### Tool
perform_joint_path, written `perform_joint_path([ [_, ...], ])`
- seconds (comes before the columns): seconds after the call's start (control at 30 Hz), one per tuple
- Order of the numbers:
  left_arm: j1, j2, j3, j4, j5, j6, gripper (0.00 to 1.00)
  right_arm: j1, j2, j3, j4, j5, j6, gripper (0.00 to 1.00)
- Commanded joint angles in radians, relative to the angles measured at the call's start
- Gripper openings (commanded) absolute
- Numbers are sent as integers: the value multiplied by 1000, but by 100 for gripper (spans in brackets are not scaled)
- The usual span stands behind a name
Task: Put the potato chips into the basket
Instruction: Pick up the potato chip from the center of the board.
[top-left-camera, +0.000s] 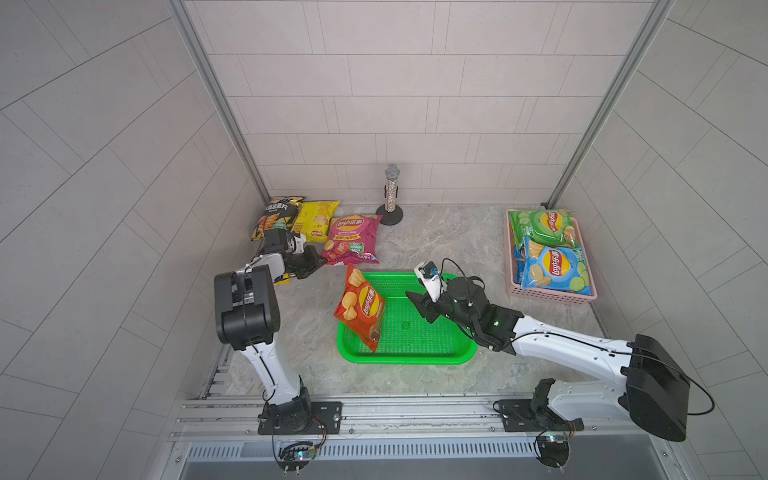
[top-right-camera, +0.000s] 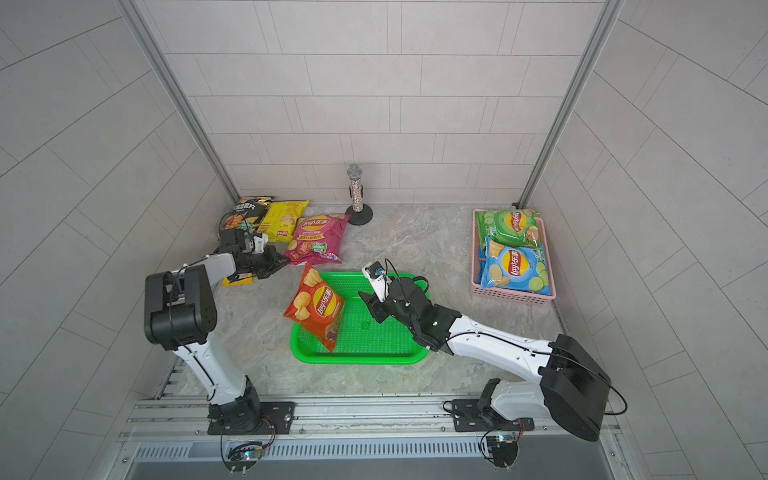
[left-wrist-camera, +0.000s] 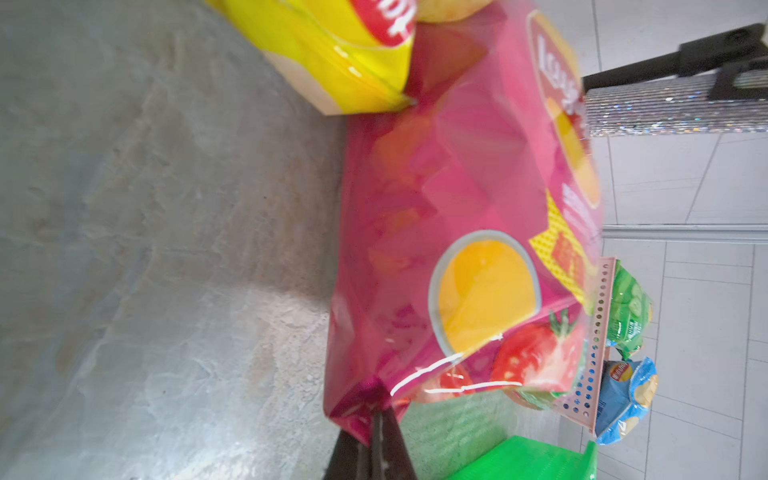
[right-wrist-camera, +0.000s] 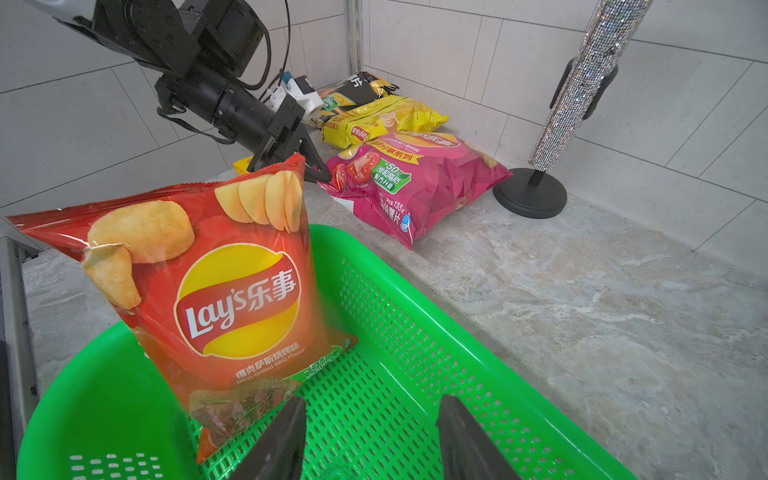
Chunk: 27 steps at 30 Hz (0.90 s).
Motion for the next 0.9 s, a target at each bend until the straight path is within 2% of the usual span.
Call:
perform_joint_path([
  [0.0, -3, -85, 71, -34, 54, 62, 0, -2, -28, 18, -8, 9, 2, 56],
  [0.33, -67, -128, 263, -151, -1, 180, 0, -1, -40, 20, -8, -1, 22, 56],
  [0.67, -119, -131, 452, -199, -37, 172, 0, -2, -51, 46, -18, -3, 6, 56],
  [0.87, -124, -154, 545, -225, -20, 155, 0, -2, -70, 78, -30, -4, -14, 56],
])
